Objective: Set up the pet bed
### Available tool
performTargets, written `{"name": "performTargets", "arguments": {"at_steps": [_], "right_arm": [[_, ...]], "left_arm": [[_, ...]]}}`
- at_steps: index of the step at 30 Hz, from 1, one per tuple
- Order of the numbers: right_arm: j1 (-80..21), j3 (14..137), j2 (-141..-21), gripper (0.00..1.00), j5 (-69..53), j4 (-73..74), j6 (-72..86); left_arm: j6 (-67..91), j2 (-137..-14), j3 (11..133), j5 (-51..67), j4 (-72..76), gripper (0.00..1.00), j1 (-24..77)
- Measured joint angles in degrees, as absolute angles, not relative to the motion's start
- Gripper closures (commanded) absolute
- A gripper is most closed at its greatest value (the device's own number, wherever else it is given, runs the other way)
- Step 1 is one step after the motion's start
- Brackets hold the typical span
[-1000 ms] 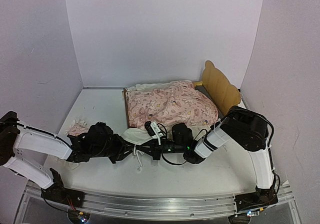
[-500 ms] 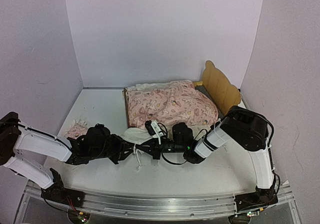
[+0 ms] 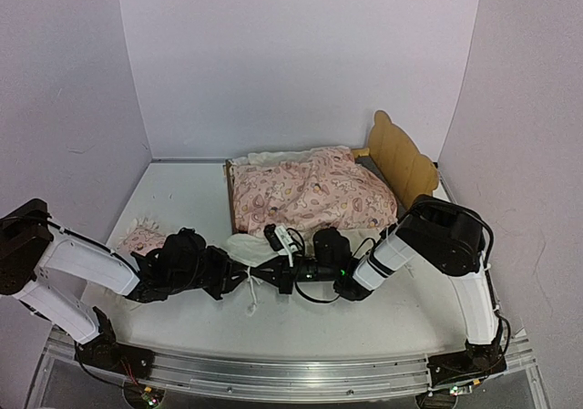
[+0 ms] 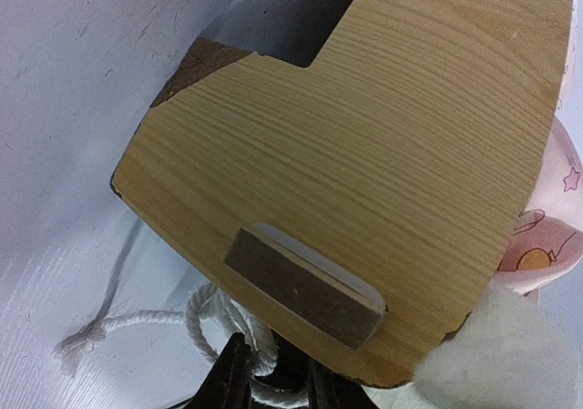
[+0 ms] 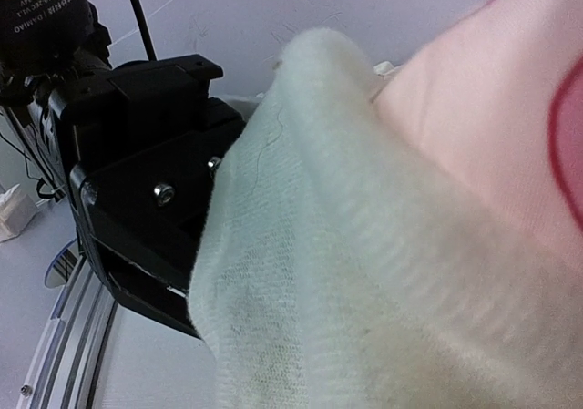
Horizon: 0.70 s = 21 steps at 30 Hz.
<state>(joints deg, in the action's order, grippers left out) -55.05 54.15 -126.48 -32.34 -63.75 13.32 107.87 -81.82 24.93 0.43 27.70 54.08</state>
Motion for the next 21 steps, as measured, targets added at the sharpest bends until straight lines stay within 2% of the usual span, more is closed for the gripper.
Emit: {"name": "performTargets", "arguments": {"at_steps": [13, 16, 17, 19, 21], "right_arm": [[-54.92, 54.08, -126.48, 1.0, -32.01, -65.12, 13.72], [-54.92, 54.08, -126.48, 1.0, -31.83, -65.23, 14.02], [-54.94, 54.08, -126.48, 0.96, -31.73, -65.28, 14.28], [-55.05, 54.02, -126.34, 0.78, -31.11, -65.34, 15.66], [-55.46, 52.97, -125.19, 0.72, -29.26, -64.31, 17.93]], "left_arm": [[109.58, -81.84, 24.67, -0.71, 28.03, 1.0, 54.06], [109.43, -81.76, 24.58, -1.28, 28.03, 1.0, 54.08], [109.38, -81.65, 24.51, -1.56, 28.05, 1.0, 54.11], [109.38, -81.19, 24.23, -1.83, 28.14, 1.0, 54.13], [109.36, -80.36, 23.81, -1.96, 28.21, 1.0, 54.3]]}}
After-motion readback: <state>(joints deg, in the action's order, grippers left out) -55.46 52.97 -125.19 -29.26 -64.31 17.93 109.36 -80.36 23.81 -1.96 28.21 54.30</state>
